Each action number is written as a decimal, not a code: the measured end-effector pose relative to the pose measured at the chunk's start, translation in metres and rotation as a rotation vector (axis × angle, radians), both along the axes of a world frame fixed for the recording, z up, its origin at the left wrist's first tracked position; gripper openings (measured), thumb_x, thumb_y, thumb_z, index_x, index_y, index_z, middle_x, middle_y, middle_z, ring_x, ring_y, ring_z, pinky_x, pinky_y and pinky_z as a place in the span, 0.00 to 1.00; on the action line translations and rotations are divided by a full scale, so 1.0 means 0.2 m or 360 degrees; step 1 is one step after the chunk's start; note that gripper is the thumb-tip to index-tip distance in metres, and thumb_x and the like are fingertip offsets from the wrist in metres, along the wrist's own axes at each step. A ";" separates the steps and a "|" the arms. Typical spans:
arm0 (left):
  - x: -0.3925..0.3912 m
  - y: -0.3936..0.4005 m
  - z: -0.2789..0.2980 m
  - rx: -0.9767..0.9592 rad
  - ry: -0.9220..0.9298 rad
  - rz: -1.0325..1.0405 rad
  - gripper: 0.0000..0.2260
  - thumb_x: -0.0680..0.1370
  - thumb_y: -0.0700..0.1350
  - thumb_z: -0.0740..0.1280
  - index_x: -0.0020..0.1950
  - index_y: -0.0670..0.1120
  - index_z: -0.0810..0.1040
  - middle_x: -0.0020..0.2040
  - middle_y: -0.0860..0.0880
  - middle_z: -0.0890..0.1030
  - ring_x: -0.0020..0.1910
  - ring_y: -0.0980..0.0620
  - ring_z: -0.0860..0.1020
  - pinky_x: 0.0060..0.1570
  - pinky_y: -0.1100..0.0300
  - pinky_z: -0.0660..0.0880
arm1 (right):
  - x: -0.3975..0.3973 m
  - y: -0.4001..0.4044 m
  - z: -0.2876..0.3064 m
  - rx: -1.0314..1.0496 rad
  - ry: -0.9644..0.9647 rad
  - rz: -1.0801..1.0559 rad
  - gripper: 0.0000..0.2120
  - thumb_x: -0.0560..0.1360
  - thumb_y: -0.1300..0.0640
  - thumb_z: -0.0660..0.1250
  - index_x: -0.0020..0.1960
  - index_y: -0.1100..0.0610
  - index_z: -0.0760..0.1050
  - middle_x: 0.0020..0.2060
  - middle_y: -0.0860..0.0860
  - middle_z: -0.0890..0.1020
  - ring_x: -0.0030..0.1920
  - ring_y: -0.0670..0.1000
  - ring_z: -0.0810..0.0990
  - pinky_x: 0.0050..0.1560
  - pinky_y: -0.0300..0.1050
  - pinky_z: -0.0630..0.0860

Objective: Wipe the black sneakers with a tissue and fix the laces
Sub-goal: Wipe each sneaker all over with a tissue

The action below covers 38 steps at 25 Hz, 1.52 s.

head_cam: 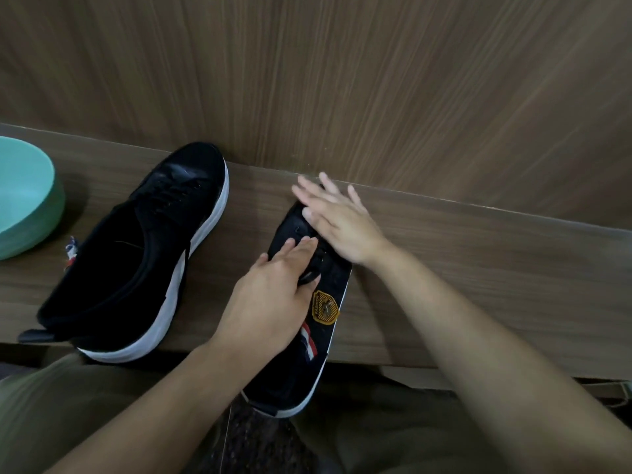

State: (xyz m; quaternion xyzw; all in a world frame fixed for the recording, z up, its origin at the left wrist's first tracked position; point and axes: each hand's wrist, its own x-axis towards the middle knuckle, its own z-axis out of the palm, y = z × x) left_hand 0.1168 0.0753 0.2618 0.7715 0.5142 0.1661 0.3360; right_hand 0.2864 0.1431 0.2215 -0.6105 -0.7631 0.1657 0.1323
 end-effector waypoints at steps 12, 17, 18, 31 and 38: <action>-0.01 -0.01 -0.02 0.0020 -0.0018 -0.0041 0.23 0.81 0.46 0.57 0.75 0.53 0.57 0.75 0.55 0.59 0.73 0.59 0.53 0.70 0.63 0.48 | 0.02 -0.06 -0.01 -0.0002 0.0042 -0.0088 0.22 0.83 0.51 0.49 0.76 0.52 0.55 0.76 0.44 0.55 0.75 0.44 0.46 0.73 0.49 0.42; -0.01 0.00 -0.05 0.0146 -0.0055 -0.0127 0.23 0.80 0.43 0.60 0.74 0.54 0.59 0.74 0.57 0.60 0.73 0.60 0.55 0.71 0.63 0.50 | -0.04 0.09 0.05 0.0154 -0.0085 -0.0669 0.16 0.82 0.55 0.52 0.65 0.56 0.73 0.57 0.57 0.79 0.57 0.57 0.77 0.47 0.45 0.68; -0.02 0.01 -0.05 0.0151 -0.0089 -0.0250 0.24 0.79 0.42 0.61 0.74 0.54 0.60 0.74 0.58 0.62 0.72 0.62 0.55 0.72 0.63 0.50 | -0.02 0.04 0.05 0.0183 -0.0161 -0.0759 0.15 0.82 0.56 0.53 0.61 0.57 0.75 0.52 0.57 0.81 0.53 0.59 0.78 0.44 0.46 0.68; 0.10 0.31 0.07 0.0943 0.0523 -0.0035 0.18 0.74 0.40 0.64 0.64 0.47 0.72 0.62 0.46 0.74 0.60 0.42 0.72 0.58 0.46 0.70 | 0.06 -0.54 0.28 -0.0691 -0.0485 -0.1356 0.12 0.76 0.60 0.61 0.56 0.56 0.78 0.55 0.57 0.81 0.55 0.58 0.79 0.48 0.45 0.73; -0.20 -0.05 -0.14 0.0199 0.0156 -0.0337 0.39 0.71 0.40 0.72 0.76 0.51 0.54 0.77 0.52 0.53 0.74 0.55 0.55 0.68 0.67 0.54 | -0.23 -0.62 0.09 0.0520 0.0430 -0.0786 0.16 0.81 0.57 0.55 0.64 0.57 0.75 0.63 0.53 0.77 0.65 0.51 0.72 0.62 0.36 0.63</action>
